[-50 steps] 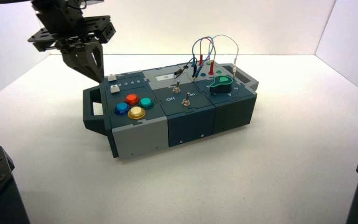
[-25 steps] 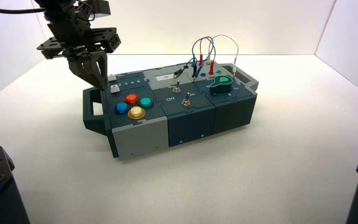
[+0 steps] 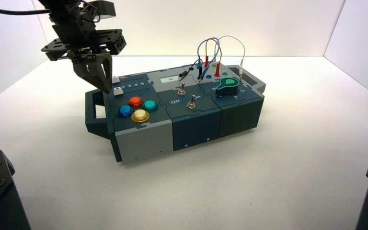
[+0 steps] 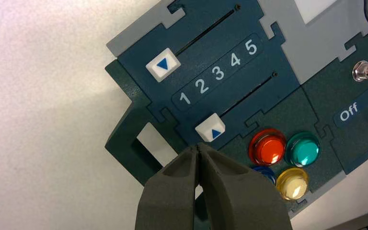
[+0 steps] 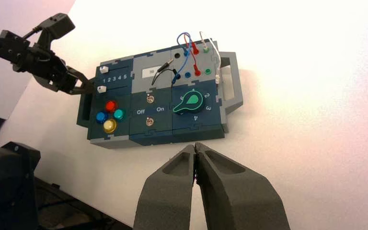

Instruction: Move the bottom slider to position 2.

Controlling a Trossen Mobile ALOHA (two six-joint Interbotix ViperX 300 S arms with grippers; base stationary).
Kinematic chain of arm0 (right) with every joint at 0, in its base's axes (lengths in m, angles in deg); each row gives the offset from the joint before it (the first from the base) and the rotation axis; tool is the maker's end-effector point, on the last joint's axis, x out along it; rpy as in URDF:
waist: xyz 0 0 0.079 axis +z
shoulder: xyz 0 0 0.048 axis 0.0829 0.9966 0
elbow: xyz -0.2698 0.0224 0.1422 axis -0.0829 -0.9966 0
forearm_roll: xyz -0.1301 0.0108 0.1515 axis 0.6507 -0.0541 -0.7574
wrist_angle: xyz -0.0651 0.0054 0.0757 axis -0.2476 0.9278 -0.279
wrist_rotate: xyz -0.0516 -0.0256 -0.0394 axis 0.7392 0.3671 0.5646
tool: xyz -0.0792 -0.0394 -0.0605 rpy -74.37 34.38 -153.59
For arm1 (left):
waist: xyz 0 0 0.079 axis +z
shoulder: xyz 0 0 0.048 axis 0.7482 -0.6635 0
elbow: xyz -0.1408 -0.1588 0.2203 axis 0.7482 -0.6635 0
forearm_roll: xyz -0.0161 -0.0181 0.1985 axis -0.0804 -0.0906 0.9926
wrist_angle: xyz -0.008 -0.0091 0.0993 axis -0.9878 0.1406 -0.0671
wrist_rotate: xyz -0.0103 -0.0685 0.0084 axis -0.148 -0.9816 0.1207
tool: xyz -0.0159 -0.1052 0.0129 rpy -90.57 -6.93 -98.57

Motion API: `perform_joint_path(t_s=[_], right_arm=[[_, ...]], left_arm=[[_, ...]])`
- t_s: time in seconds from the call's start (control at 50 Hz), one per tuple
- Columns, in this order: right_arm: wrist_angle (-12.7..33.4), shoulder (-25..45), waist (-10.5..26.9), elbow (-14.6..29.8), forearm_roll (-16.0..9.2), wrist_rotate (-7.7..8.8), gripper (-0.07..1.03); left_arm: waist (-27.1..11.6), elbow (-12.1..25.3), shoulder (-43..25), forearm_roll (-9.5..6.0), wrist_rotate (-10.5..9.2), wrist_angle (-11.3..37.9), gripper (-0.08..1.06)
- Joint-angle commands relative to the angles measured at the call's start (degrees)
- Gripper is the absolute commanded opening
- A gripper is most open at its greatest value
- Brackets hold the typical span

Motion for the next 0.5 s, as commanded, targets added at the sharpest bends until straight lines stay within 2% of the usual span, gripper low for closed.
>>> perform_joint_path(t_s=[0.02,0.32,0.5], right_arm=[[-0.62,0.35,0.09,1.32,-0.26,0.00,-0.02],[-0.53,-0.09,0.09,1.23,-0.18,0.00,-0.02],[-0.53,-0.44,0.09,0.88,-0.09,0.00,-0.02]], left_arm=[[-0.88,1.76,0.09,-0.18,0.35,-0.26,-0.03],[-2.46,3.96,-2.02,-0.35,0.00,-0.26,-0.03],[-2.55,3.43,-1.76,-0.35,-0.53,0.00,-0.03]])
